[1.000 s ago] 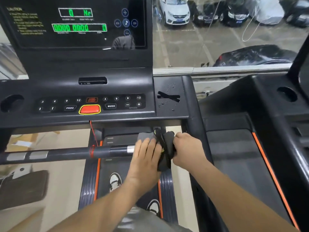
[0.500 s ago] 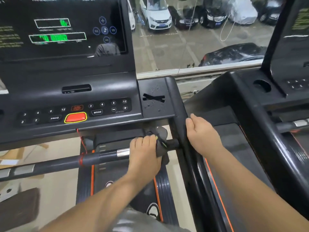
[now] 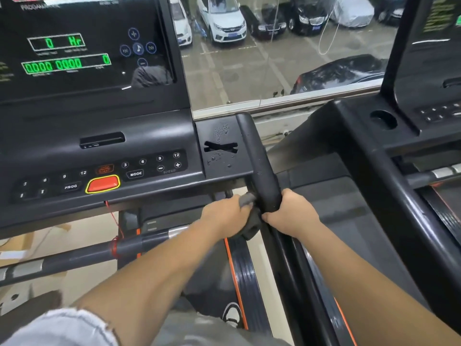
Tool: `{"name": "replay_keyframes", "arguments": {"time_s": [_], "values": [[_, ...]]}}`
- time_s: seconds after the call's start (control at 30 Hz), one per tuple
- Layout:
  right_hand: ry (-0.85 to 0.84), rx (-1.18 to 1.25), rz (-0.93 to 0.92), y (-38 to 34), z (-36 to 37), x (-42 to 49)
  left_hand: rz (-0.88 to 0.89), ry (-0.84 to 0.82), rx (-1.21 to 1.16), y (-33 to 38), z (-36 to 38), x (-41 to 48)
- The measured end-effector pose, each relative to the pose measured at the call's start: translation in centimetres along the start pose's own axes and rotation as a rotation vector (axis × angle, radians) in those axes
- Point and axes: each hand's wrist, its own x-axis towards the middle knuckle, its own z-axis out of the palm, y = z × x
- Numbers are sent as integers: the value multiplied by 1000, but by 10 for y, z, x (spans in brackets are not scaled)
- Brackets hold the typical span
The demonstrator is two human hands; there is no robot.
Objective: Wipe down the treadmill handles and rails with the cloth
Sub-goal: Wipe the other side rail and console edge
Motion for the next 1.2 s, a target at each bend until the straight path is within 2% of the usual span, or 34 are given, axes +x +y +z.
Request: {"name": "replay_keyframes", "arguments": {"time_s": [0.07,0.17,0.23,0.33,0.37,0.43,0.47,0.5,0.53,0.57,0.63,0.67,0.73,0.8,0.97,1.13,1.2], "values": [[11,-2,-3,2,2,0,-1,224,214,7,23,-24],[29,-12,7,3,5,0,61,253,484,9,52,-60],[42,-22,24,0,6,-1,87,258,510,8,48,-56],[43,-22,46,-4,6,-1,103,201,326,13,22,-27],[47,-22,50,-4,6,-2,95,106,198,12,6,-15],[61,-26,48,-3,6,-3,-46,-242,-216,7,-24,6],[64,-31,43,-2,7,-4,-110,-357,-422,5,-32,12],[62,-37,36,-1,7,-4,-131,-389,-504,5,-35,15],[59,-41,28,1,8,-4,-103,-355,-449,6,-35,12],[55,-40,22,3,9,-4,-45,-252,-266,8,-29,6],[51,-38,23,5,9,-2,62,107,113,8,6,-20],[47,-42,25,6,9,-1,88,187,242,8,23,-36],[40,-53,19,6,11,0,106,275,393,10,51,-56],[47,-69,11,6,13,0,122,333,400,10,55,-48],[57,-76,35,1,13,1,183,210,255,8,19,-15],[59,-54,45,-3,11,-2,53,-77,-42,0,-2,20],[49,-46,46,-4,9,-3,11,-37,-3,7,2,16]]}}
